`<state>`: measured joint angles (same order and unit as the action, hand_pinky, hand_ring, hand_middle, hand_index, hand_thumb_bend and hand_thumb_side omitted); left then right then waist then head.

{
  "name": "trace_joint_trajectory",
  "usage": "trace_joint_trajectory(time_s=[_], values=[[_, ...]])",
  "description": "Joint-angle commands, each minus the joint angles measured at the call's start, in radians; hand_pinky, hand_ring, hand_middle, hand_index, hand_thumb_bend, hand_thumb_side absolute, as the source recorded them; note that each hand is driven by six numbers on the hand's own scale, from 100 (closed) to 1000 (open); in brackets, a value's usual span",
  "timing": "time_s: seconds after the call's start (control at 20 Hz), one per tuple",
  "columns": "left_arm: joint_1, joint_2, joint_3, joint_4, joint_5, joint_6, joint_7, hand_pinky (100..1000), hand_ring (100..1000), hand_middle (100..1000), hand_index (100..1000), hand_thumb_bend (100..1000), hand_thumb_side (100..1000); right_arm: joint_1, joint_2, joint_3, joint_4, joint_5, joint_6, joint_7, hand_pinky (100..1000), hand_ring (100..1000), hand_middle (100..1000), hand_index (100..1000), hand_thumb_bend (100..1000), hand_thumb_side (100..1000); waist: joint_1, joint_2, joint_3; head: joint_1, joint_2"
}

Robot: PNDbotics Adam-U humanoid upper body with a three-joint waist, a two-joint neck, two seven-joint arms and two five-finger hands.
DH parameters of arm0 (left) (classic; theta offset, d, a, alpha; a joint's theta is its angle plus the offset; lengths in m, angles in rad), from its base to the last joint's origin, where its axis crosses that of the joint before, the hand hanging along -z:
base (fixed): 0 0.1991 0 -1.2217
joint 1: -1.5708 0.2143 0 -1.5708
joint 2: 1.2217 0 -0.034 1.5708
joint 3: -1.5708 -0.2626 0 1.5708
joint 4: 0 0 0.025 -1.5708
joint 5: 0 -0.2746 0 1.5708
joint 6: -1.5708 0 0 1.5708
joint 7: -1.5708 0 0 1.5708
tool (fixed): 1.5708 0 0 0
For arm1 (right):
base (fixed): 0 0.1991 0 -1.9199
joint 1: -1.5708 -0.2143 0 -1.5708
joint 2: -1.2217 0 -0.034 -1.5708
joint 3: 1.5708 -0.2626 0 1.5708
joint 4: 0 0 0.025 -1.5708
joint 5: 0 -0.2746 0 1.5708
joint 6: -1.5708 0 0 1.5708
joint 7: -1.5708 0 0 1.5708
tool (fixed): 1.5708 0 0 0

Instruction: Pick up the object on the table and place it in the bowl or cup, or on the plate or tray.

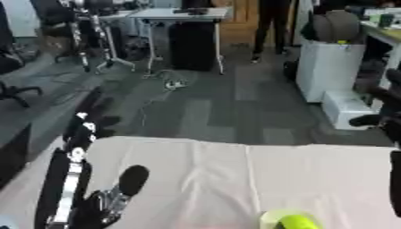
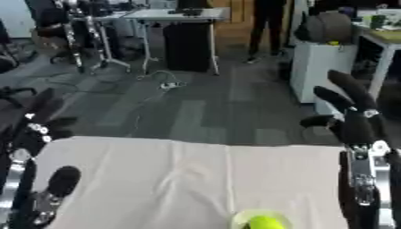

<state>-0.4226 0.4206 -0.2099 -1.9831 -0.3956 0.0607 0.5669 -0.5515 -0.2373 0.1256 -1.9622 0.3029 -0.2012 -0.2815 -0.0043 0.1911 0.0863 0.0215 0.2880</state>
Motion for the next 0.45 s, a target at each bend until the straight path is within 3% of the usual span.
trace_joint_trajectory(time_s=[0.05, 0.45], values=[[-0.010, -0.056, 0.015, -0.017, 0.024, -0.043, 0.035, 690, 784, 1000, 948, 697, 1000, -0.007, 0.005, -0.013, -0.021, -0.008, 0.004, -0.005, 581, 839, 896, 934, 100, 1000, -0.004, -0.028, -0.001, -0.017, 0.012], [-0.009, -0.099, 0.021, -0.017, 0.030, -0.066, 0.038, 685, 779, 1000, 946, 692, 1000, 0.004, 0.025, -0.033, -0.029, -0.012, 0.009, -0.021, 588, 839, 896, 933, 100, 1000, -0.013, -0.061, -0.017, -0.006, 0.026]])
